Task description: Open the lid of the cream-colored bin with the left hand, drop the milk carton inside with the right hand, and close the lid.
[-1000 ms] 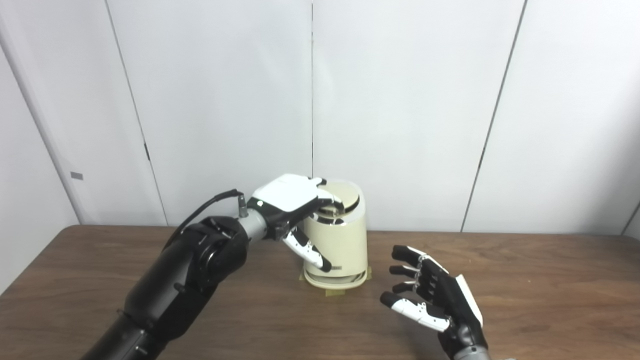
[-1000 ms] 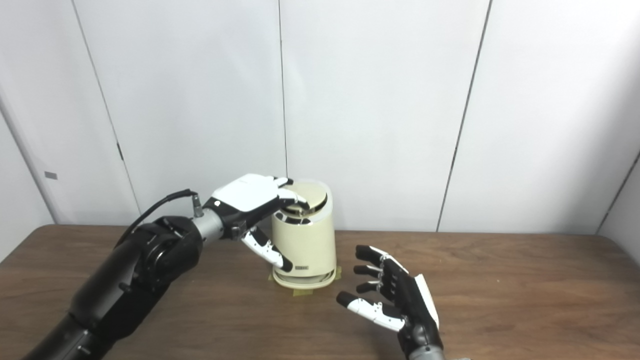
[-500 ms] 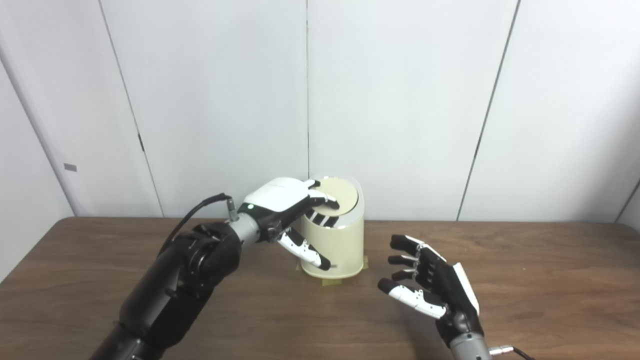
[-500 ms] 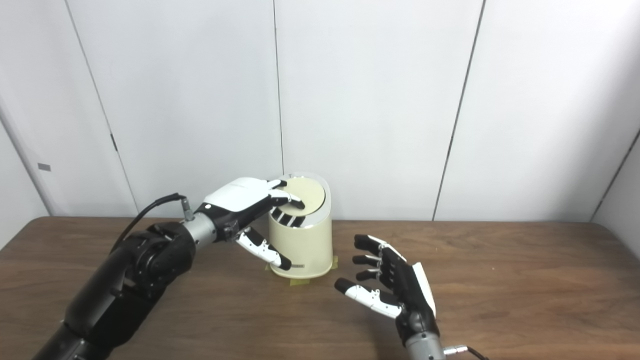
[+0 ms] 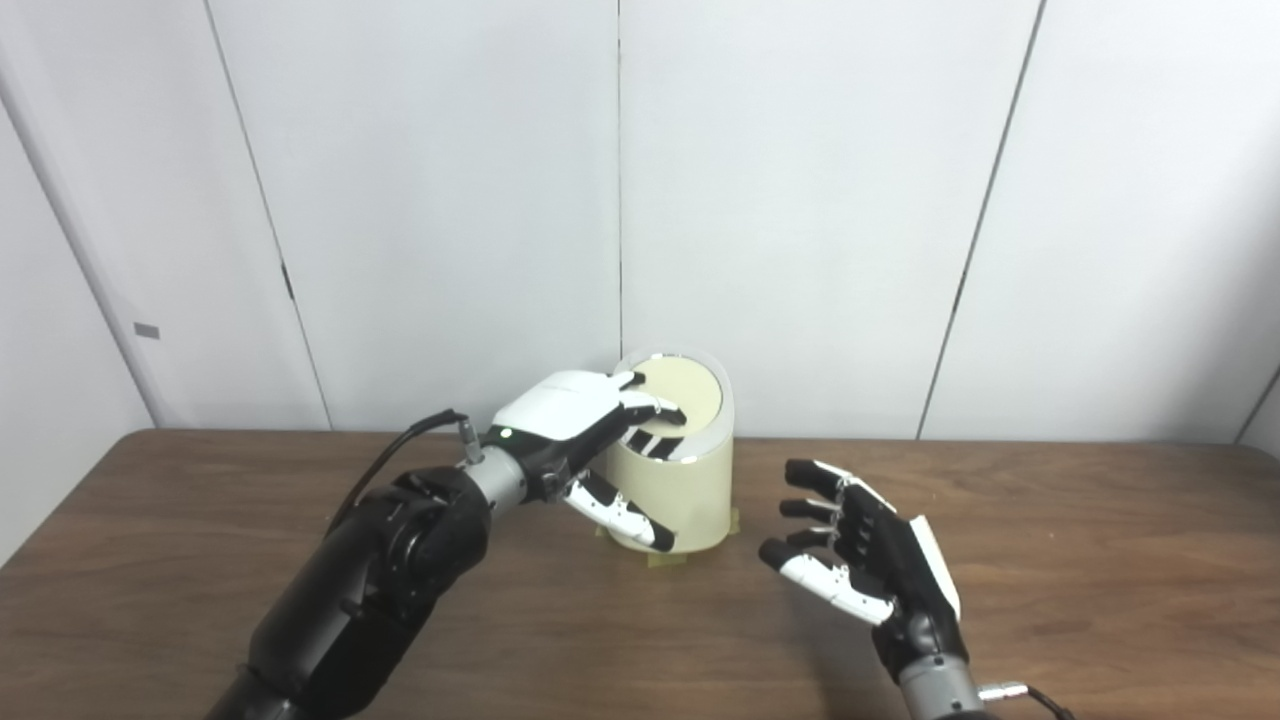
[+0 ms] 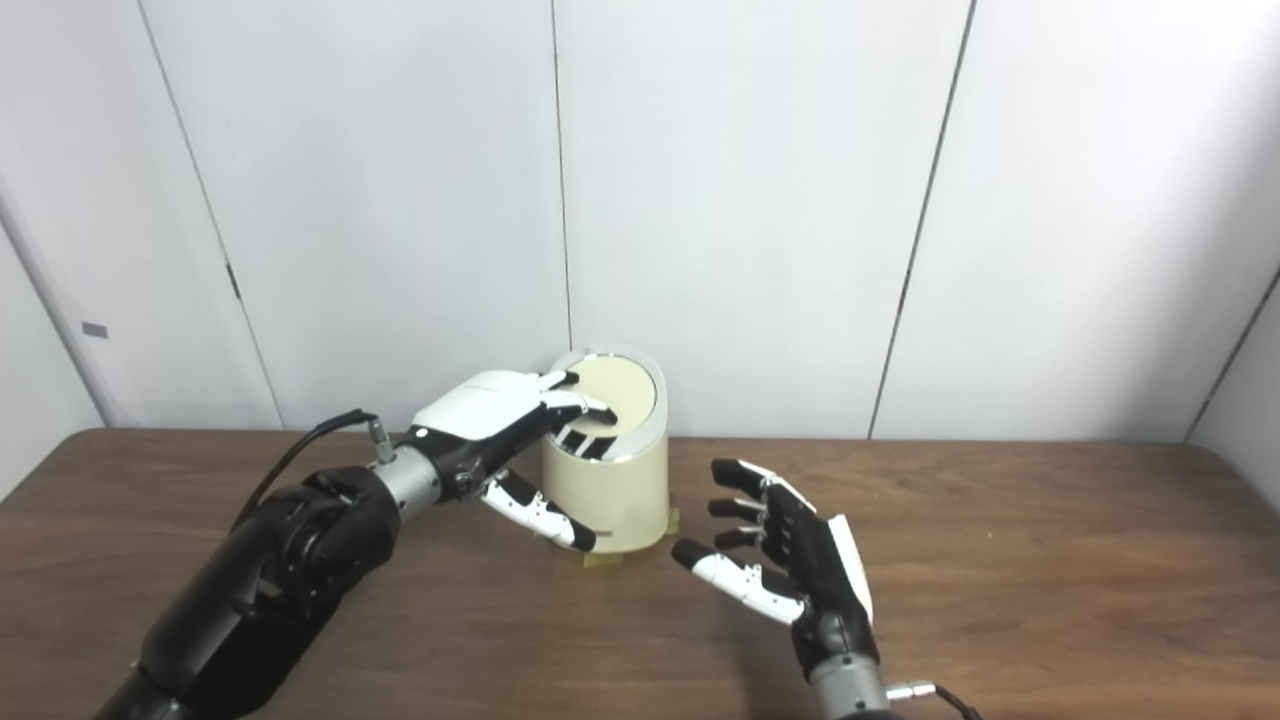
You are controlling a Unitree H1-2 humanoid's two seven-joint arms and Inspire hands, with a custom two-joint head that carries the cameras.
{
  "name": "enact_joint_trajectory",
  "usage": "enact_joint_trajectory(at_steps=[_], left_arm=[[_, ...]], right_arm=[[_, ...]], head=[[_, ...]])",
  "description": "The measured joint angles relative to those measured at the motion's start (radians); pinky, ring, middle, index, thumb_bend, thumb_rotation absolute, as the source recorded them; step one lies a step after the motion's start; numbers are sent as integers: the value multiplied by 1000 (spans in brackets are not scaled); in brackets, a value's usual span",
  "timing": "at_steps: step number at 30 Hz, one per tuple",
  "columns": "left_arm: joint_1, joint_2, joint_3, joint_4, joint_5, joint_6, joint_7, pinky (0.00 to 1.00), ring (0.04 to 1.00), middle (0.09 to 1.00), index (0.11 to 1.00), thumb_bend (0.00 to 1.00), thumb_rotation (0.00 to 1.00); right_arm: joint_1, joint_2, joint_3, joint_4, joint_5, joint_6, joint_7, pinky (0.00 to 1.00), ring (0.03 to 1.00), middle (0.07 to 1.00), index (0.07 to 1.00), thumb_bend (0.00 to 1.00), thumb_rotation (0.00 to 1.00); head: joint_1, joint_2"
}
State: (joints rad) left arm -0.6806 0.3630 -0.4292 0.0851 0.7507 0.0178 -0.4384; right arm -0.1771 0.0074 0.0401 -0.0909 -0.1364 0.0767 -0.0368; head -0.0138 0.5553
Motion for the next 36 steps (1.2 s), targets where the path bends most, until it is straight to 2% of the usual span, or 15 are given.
enact_joint_trajectory(at_steps=[4, 8, 14, 18, 25, 28, 32, 36], left_arm=[[-1, 7, -49, 0, 77, -10, 38, 1000, 1000, 847, 837, 937, 400], [-11, 17, -92, -5, 157, -16, 45, 1000, 1000, 841, 818, 949, 380], [-8, 19, -98, -21, 178, -6, 45, 1000, 1000, 845, 829, 923, 403], [5, 19, -81, -35, 173, -5, 51, 1000, 1000, 859, 834, 918, 395], [87, 3, 6, -64, 113, -13, 116, 1000, 1000, 927, 913, 848, 404], [113, -19, 69, -86, 64, -15, 125, 1000, 1000, 942, 933, 827, 440], [114, -26, 159, -135, -13, -14, 137, 1000, 1000, 962, 948, 811, 425], [121, -39, 238, -147, -108, -13, 162, 931, 1000, 976, 957, 789, 392]], right_arm=[[0, 2, -2, -4, 2, 14, -1, 562, 709, 791, 729, 700, 379], [0, 3, -1, -8, -1, 15, -1, 559, 704, 791, 730, 688, 381], [0, 5, -5, -9, 5, 16, -3, 545, 698, 791, 727, 681, 368], [0, 5, -4, -8, -5, 16, -4, 559, 707, 792, 727, 679, 372], [-1, 4, -6, 2, -3, 15, -4, 561, 707, 792, 726, 683, 375], [-2, 5, -9, 3, 1, 15, -4, 570, 710, 790, 726, 683, 369], [-3, 4, -9, 3, -2, 15, -4, 566, 703, 784, 727, 677, 383], [-3, 0, -8, 3, -7, 15, -4, 560, 698, 781, 724, 690, 388]], head=[[2, 2], [2, 2], [2, 2], [3, -3], [8, -8], [11, -8], [12, -8], [11, -6]])
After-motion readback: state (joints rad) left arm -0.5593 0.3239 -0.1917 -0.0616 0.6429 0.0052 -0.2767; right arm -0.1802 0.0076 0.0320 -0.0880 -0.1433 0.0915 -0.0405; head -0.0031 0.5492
